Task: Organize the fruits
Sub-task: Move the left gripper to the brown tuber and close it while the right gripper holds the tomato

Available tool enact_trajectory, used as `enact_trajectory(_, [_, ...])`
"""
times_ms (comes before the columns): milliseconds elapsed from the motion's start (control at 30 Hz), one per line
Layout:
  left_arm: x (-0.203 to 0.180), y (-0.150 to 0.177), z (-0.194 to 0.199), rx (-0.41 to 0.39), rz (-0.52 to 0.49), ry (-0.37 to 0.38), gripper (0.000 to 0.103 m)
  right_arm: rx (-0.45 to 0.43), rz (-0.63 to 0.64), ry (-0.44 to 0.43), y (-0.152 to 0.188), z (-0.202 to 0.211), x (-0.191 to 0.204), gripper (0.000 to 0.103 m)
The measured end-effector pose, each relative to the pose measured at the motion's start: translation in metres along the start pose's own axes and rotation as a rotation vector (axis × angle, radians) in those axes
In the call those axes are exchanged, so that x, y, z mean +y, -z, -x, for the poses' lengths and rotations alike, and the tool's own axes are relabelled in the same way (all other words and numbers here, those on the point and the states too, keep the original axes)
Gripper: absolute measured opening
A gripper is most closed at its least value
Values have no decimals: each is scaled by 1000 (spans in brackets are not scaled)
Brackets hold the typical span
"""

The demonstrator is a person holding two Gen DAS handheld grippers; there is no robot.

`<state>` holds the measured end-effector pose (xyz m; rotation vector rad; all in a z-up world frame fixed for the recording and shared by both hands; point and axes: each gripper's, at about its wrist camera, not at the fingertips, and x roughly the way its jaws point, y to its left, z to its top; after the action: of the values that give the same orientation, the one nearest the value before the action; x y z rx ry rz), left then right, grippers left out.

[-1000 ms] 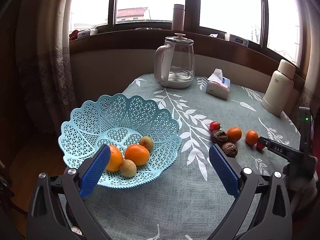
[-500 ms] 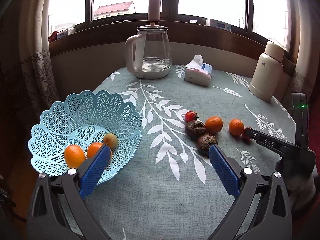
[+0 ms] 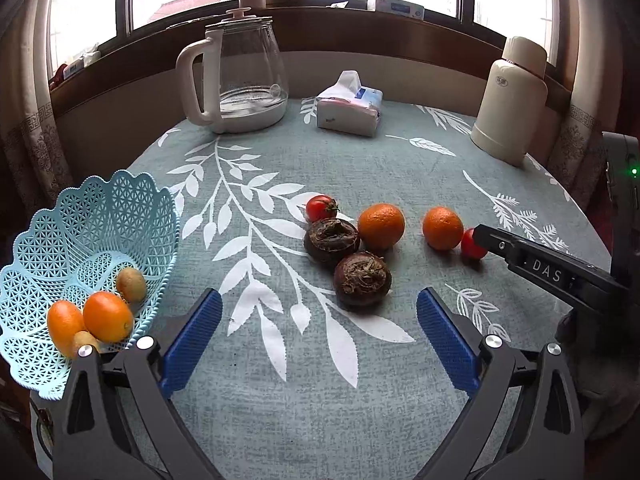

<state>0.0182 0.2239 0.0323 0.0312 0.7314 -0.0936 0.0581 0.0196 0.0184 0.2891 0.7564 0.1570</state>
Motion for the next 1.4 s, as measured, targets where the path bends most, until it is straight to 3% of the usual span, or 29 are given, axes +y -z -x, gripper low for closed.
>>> enact_trajectory(367, [-6,2,-19,33,-10,16,90,68,-12,-43,-1,-15,-1,29])
enact_trajectory(700, [-6,-2,-34,60,15,41,90,68,-8,-52,-2,-16,1,28])
enact_trajectory(867, [-6,-5,-46,94,33,55,74,36,-23,-39,-2,-10,-3,28])
enact_trajectory(1333, [-14,-10,-53,94,25,97,51,-17,-34,-21,-2,2,-6,28])
enact_trajectory(1367, [-14,-9,-52,92,27,116,44,-19,-33,-21,-2,3,-6,28])
enact_trajectory(1400, [-14,-9,-52,92,31,124,43,-21,-32,-20,-2,3,-6,28])
